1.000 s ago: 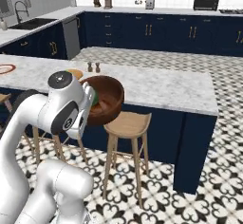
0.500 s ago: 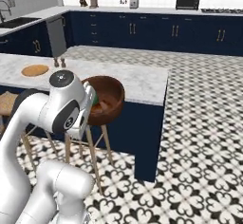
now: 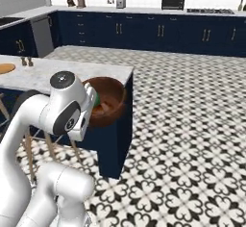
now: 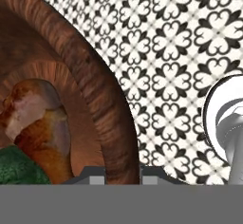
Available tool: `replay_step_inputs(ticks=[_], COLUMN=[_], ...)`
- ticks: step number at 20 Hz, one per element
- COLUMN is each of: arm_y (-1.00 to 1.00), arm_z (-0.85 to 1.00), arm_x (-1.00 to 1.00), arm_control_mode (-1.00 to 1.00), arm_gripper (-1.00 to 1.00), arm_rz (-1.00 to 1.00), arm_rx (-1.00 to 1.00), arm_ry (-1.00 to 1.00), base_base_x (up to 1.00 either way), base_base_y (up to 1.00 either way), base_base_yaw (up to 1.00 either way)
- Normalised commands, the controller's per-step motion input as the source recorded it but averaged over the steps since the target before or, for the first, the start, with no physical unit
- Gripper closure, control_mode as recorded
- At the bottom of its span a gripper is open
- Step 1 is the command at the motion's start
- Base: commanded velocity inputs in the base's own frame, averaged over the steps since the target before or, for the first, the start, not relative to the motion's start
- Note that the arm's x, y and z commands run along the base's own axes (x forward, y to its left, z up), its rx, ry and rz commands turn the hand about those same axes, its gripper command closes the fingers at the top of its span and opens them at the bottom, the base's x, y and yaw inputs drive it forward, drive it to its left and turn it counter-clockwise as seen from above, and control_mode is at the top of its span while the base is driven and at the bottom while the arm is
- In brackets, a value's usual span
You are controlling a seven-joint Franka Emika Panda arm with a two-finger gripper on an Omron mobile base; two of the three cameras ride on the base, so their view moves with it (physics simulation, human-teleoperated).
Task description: Pick the chicken drumstick and broccoli from their plates and place them in the bowl. Then put the bowl in the fridge.
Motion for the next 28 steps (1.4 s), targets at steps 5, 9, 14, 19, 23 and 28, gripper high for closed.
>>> replay_step_inputs(ticks=[5,9,14,19,23,28], arm_y=[0.0,0.0,0.0,0.0,0.0,0.0], arm_z=[0.0,0.0,0.0,0.0,0.0,0.0], arm_x=[0.0,0.0,0.0,0.0,0.0,0.0], arm_control_mode=[1.0,1.0,1.0,1.0,1.0,1.0], arm_gripper=[1.0,1.0,1.0,1.0,1.0,1.0], arm_rz=[0.0,0.0,0.0,0.0,0.0,0.0], arm_rx=[0.0,0.0,0.0,0.0,0.0,0.0], arm_ry=[0.0,0.0,0.0,0.0,0.0,0.0], base_base_x=[0.84,1.0,1.0,1.0,1.0,1.0], base_base_y=[-0.97,-0.91,-0.87,-0.65,-0.59,-0.44], base_base_yaw=[0.03,0.11,0.15,0.15,0.15,0.11])
